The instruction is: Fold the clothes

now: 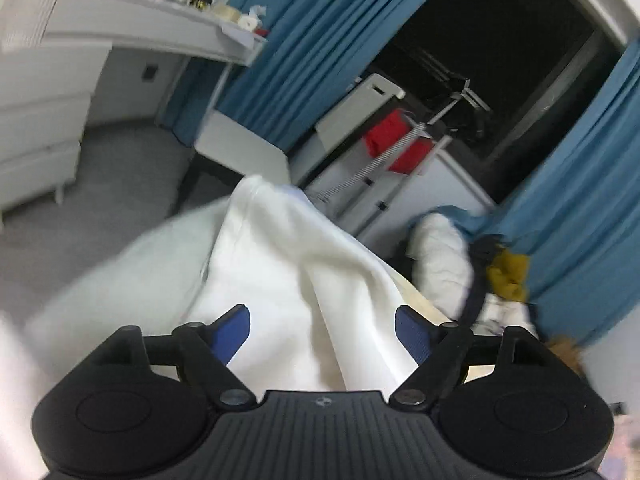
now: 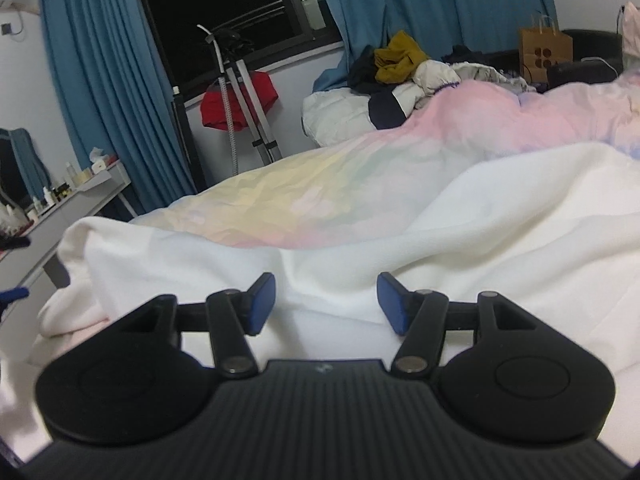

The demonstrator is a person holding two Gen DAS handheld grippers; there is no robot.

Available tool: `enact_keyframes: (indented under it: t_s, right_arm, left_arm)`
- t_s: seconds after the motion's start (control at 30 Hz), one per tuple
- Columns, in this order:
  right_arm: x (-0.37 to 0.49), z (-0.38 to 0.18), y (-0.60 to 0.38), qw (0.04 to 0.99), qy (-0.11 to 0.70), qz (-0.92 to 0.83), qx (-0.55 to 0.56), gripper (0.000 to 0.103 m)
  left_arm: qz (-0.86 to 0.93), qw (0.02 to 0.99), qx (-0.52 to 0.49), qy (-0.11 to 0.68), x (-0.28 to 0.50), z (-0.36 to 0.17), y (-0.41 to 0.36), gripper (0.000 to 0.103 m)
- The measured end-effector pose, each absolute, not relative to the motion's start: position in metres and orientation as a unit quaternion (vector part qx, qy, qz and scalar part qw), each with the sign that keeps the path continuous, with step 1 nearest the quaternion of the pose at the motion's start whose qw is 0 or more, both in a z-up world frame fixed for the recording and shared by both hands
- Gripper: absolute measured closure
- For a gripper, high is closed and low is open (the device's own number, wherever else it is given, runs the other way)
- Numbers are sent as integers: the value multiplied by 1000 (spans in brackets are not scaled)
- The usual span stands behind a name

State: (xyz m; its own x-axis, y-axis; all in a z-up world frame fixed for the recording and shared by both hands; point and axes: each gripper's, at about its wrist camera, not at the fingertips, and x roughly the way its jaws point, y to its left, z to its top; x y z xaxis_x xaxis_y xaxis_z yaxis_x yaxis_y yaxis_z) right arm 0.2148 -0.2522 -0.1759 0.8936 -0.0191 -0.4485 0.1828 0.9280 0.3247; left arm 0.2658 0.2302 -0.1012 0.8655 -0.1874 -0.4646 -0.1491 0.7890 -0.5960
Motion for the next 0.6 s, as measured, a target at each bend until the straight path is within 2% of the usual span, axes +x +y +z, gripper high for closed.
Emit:
enact_keyframes:
  t_s: [0.07,0.17,0.27,0.37,0.47,0.5,0.53,0.6]
  right_arm:
    - [210,-173,-247,957,227,-51,176,43]
    - [205,-172,-240,956,234,-50,168,43]
    - [202,-172,-235,955,241,-48,165,43]
    - [204,-176,-234,954,244,-43,168,43]
    - [210,-184,-236,952,249,-45,170,44]
    - [212,-187,-236,952,253,-46,167,44]
    - [215,-190,-236,952,254,-48,164,44]
    - [221,-194,-235,952,256,-53,157,44]
  left_arm:
    - [0,908,-329,258,247,-116,235,21]
    - [-9,871,-390,299,244,-148,243,22]
    - [-21,827,-467,311,247,-183,250,29]
    - [7,808,-515,286,258,-203,258,34]
    - [10,799,-541,260,268,-207,279,49]
    - [5,802,-536,265,271,-207,281,61]
    - [0,804,-529,271,273,-206,282,67]
    - [-8,814,-512,276,274,-202,285,93]
